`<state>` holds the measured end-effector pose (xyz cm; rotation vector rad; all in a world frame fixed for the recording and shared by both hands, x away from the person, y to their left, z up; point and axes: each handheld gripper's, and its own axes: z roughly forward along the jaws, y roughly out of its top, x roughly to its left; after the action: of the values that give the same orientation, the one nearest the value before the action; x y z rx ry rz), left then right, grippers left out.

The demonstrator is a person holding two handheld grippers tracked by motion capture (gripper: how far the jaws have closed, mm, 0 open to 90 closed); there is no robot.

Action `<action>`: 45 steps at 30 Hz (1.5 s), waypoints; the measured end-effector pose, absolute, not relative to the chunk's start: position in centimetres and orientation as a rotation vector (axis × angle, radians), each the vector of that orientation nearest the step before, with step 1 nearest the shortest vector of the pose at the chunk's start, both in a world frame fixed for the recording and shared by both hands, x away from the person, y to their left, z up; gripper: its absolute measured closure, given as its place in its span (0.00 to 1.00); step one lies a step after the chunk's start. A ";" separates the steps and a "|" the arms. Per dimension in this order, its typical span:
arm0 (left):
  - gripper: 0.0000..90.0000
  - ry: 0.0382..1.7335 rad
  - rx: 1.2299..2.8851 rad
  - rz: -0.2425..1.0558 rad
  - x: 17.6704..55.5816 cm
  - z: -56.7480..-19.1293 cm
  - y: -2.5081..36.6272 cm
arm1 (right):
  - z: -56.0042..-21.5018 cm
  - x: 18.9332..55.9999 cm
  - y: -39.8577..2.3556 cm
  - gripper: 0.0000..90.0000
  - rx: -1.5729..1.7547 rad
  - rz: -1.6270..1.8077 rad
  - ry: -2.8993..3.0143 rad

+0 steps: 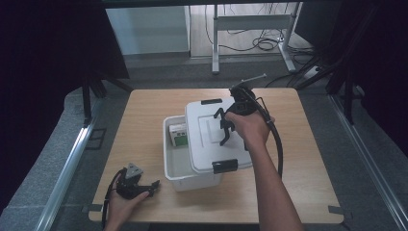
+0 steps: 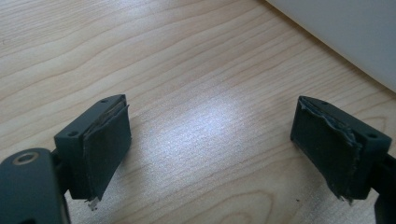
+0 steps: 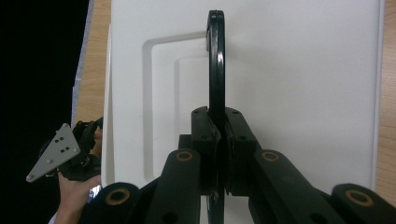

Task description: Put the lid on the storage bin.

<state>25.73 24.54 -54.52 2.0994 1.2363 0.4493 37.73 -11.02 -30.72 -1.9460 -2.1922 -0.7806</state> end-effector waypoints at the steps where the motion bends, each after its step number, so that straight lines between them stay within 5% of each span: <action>1: 0.13 1.236 2.099 0.449 25.7 -54.5 24.5 | -30.7 37.7 -11.0 0.95 -1.946 -0.781 -2.192; 45: 0.13 1.233 2.103 0.448 25.8 -54.5 24.5 | -32.6 38.0 -5.2 0.95 -1.874 -0.773 -2.165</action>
<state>25.79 24.54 -54.51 2.1035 1.2333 0.4478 37.97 -5.23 -32.64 -1.8743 -2.1651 -0.7726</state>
